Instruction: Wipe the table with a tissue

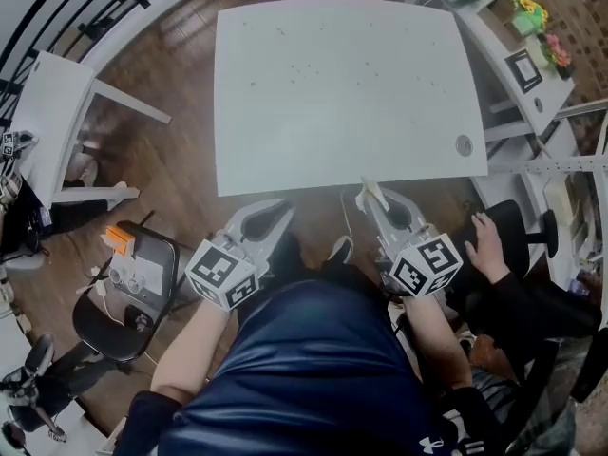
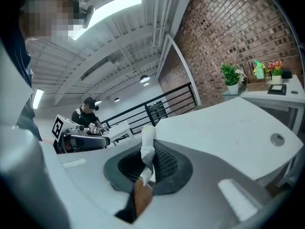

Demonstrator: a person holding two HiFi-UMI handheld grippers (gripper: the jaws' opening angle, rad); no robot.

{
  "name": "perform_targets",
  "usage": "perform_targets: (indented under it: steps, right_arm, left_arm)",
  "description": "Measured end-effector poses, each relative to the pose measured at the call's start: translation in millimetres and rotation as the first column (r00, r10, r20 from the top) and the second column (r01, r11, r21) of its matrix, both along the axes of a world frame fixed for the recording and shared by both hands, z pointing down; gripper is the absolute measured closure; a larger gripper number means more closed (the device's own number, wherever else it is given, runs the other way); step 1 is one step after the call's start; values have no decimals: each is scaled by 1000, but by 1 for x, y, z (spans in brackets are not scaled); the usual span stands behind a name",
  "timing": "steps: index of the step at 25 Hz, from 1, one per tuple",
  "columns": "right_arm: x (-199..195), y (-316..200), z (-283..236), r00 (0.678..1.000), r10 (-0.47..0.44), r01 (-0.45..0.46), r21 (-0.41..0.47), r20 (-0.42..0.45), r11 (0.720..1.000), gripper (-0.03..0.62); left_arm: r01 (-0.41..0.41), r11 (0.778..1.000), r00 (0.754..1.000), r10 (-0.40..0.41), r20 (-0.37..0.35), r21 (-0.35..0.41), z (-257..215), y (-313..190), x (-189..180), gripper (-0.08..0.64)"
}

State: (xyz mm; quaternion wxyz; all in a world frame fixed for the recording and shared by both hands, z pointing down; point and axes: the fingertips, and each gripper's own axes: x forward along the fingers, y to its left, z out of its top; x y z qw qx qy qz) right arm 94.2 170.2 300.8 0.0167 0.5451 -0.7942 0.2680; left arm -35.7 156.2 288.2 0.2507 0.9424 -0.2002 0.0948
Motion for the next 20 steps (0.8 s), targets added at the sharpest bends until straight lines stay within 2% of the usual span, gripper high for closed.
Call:
perform_targets:
  steps: [4,10,15,20]
  right_arm:
    - [22,40,-18,1000,-7,9,69,-29,998,574]
    - [52,76,-40,996,26,-14,147,-81,989,574]
    - [56,95,-58,990,79,-56,182,-118,982,574]
    - [53,108,-73,976,166,-137,195,-139,971,574]
  left_arm:
    - [-8,1000,1000,8,-28,0,-13,47,38,522]
    - [-24,1000,1000,24,-7,20,-36,86,74,522]
    - [-85,995,995,87,-41,50,-50,102,82,522]
    - [-171,983,983,175,-51,73,-57,107,78,523]
